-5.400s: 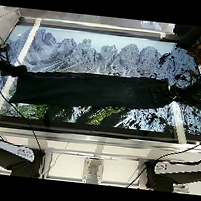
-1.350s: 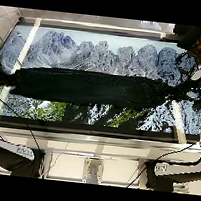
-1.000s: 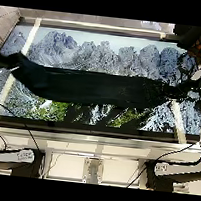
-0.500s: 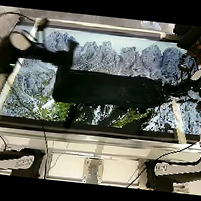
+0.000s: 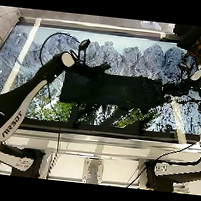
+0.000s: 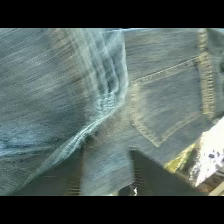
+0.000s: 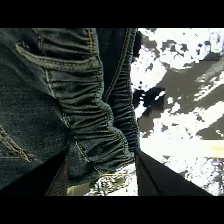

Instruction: Fold the clothes and pants, and hang the long-sleeved shirts on hangers.

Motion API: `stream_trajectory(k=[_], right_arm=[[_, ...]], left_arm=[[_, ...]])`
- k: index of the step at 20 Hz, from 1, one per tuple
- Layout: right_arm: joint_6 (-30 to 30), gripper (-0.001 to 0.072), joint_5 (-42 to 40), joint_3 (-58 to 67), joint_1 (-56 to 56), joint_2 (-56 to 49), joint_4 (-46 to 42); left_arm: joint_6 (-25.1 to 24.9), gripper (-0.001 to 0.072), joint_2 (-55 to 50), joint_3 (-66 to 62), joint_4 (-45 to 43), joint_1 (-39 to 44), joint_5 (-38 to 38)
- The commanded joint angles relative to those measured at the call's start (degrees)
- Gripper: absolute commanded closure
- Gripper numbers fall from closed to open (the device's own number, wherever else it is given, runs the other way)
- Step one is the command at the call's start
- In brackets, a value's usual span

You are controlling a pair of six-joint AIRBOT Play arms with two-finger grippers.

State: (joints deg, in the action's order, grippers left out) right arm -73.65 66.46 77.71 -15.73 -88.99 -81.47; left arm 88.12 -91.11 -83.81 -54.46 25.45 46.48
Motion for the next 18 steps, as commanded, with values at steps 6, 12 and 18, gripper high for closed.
stream_trajectory(k=[6, 12, 18], right_arm=[[0.3, 0.0278, 2.1, 0.0, -0.1, 0.0, -1.3], [0.5, 0.0279, 6.8, 0.0, -5.4, 0.0, -1.2], [0.9, 0.0278, 9.1, 0.0, -8.6, 0.0, 0.8]], left_arm=[[-2.7, 0.0193, 0.4, -0.1, 2.0, -0.4, -2.3], [-0.8, 0.0194, 3.1, 0.0, -7.5, -11.5, 7.8], [3.5, 0.0194, 1.6, 2.4, -15.8, -21.2, 14.9]])
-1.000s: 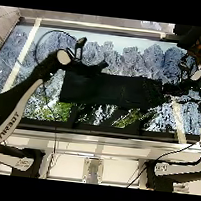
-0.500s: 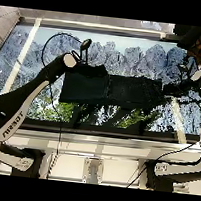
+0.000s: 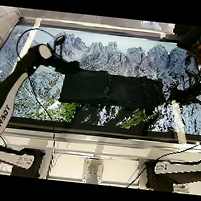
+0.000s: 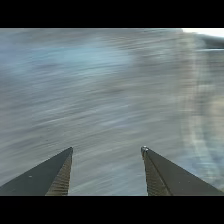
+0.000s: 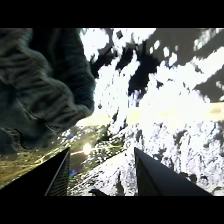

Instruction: Fold the clothes and pants, and hang the long-sleeved shirts on hangers.

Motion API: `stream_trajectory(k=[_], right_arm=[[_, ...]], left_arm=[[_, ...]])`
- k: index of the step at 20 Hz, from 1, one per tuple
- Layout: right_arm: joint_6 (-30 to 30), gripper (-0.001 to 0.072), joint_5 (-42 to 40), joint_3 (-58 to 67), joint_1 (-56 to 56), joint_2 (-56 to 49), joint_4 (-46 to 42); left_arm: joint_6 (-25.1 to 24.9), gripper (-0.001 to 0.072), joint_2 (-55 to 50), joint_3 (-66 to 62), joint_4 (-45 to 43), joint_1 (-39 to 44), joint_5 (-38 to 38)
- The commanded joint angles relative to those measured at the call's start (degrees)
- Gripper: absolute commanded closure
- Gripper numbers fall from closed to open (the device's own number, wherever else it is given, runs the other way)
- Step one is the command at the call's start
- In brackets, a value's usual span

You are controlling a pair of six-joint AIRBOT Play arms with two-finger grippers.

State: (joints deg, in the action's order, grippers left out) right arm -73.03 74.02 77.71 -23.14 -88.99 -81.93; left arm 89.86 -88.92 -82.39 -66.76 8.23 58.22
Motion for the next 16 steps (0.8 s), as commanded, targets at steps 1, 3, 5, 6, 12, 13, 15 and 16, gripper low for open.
stream_trajectory(k=[1, 3, 5, 6, 12, 13, 15, 16], right_arm=[[0.3, 0.0278, 1.6, 0.0, -1.1, 0.0, 1.8], [0.3, 0.0278, 1.6, 0.0, -1.1, 0.0, 3.8], [0.3, 0.0278, 2.1, 0.0, -1.1, 0.0, 5.1], [0.3, 0.0278, 2.4, 0.0, -1.1, 0.0, 5.2], [0.3, 0.0278, 3.1, 0.0, -1.1, 0.0, 5.2], [0.3, 0.0278, 3.0, 0.0, -1.1, 0.0, 5.2], [0.3, 0.0278, 3.0, 0.0, -1.1, 0.0, 5.2], [0.3, 0.0279, 3.0, 0.0, -1.1, 0.0, 5.3]], left_arm=[[1.7, 0.0194, -1.3, 1.2, -3.5, -4.4, 3.2], [1.7, 0.0194, -3.5, 1.2, -3.5, -4.4, 3.2], [2.0, 0.0193, -6.4, 1.2, -3.6, -4.4, 3.9], [3.3, 0.0165, -7.9, 1.2, -3.8, -4.4, 4.3], [7.1, 0.0085, -11.0, 1.2, -10.4, -4.7, 5.0], [7.1, 0.0086, -11.0, 1.2, -11.0, -4.7, 5.0], [7.0, 0.0087, -11.5, 1.2, -11.0, -4.7, 5.0], [6.9, 0.0087, -11.9, 1.2, -10.5, -4.4, 5.0]])
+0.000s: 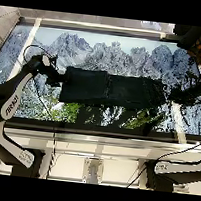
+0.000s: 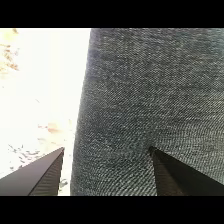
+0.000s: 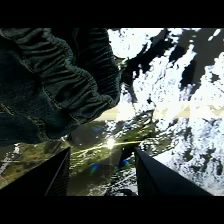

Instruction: Fold the clothes and pants, and hang the long-sleeved shirts on hangers.

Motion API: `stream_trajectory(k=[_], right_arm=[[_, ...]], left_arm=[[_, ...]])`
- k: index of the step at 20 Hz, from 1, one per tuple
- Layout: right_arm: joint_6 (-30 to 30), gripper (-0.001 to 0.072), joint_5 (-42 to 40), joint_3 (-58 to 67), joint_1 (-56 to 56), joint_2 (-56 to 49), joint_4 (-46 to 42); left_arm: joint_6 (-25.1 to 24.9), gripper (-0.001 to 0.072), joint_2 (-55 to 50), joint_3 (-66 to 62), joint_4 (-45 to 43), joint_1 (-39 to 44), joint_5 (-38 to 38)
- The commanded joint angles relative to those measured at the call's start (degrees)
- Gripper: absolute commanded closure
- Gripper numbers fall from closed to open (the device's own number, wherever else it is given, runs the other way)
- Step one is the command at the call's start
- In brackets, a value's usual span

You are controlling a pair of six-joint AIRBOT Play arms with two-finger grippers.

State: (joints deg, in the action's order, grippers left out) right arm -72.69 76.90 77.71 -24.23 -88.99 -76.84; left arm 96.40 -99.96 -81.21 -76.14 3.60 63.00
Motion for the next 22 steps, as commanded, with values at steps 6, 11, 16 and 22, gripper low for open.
stream_trajectory(k=[6, 11, 16, 22], right_arm=[[0.0, 0.0278, 0.4, 0.0, 0.0, 0.0, 0.3], [0.0, 0.0278, 0.5, 0.0, 0.0, 0.0, 0.3], [0.4, 0.0278, 0.4, 0.0, 0.0, 0.0, 0.3], [0.4, 0.0279, 0.0, 0.0, 0.0, 0.0, 0.7]], left_arm=[[-2.3, 0.0686, -1.3, 0.0, 0.5, 2.1, 2.3], [-1.0, 0.0687, 8.3, -1.2, -18.9, -0.3, 14.8], [-5.1, 0.0687, 21.0, -7.8, -40.6, -3.3, 28.2], [-6.9, 0.0687, 26.6, -15.2, -32.6, -1.1, 36.0]])
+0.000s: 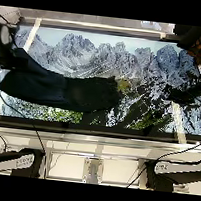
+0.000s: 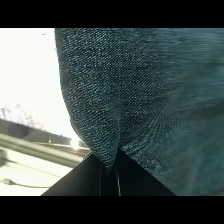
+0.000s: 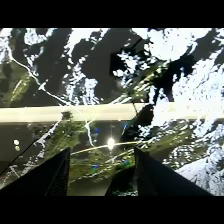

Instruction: Fold the clothes and pants, and hang the long-sleeved shirts on hangers.

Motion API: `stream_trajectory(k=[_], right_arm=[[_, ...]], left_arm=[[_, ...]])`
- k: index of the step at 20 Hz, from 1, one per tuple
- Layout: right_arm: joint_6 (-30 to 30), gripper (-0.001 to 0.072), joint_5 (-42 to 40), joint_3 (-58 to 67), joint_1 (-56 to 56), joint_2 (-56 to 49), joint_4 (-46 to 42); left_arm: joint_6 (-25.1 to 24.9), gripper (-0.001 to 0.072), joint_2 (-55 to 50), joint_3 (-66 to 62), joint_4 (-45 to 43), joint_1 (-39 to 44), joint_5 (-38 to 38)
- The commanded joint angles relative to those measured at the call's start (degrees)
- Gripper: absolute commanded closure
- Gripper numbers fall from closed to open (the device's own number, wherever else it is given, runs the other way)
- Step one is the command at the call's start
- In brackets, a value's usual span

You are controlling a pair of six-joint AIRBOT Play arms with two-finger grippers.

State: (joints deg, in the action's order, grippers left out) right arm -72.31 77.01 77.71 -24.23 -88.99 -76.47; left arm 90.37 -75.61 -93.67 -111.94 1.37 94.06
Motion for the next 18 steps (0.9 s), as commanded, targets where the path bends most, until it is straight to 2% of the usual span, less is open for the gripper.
stream_trajectory(k=[1, 4, 6, 10, 14, 18], right_arm=[[0.0, 0.0279, -0.1, 0.0, 0.0, 0.0, 0.7], [0.0, 0.0278, 0.0, 0.0, 0.0, 0.0, 2.0], [0.0, 0.0278, -0.1, 0.0, 0.0, 0.0, 2.4], [0.1, 0.0278, -0.1, 0.0, 0.0, 0.0, 2.8], [0.1, 0.0278, -0.1, 0.0, 0.0, 0.0, 2.8], [0.1, 0.0278, -0.2, 0.0, 0.0, 0.0, 2.8]], left_arm=[[-0.8, 0.0687, 2.1, -2.8, 6.1, 2.2, 5.4], [0.6, 0.0686, 0.2, -2.8, 14.7, 7.1, 4.8], [2.3, 0.0687, -2.1, -2.8, 19.3, 11.4, 1.8], [4.4, 0.0686, -7.8, -2.8, 32.3, 19.0, -10.7], [4.9, 0.0687, -14.7, -2.8, 47.1, 22.3, -22.4], [3.5, 0.0686, -21.9, -2.8, 60.4, 23.1, -27.5]])
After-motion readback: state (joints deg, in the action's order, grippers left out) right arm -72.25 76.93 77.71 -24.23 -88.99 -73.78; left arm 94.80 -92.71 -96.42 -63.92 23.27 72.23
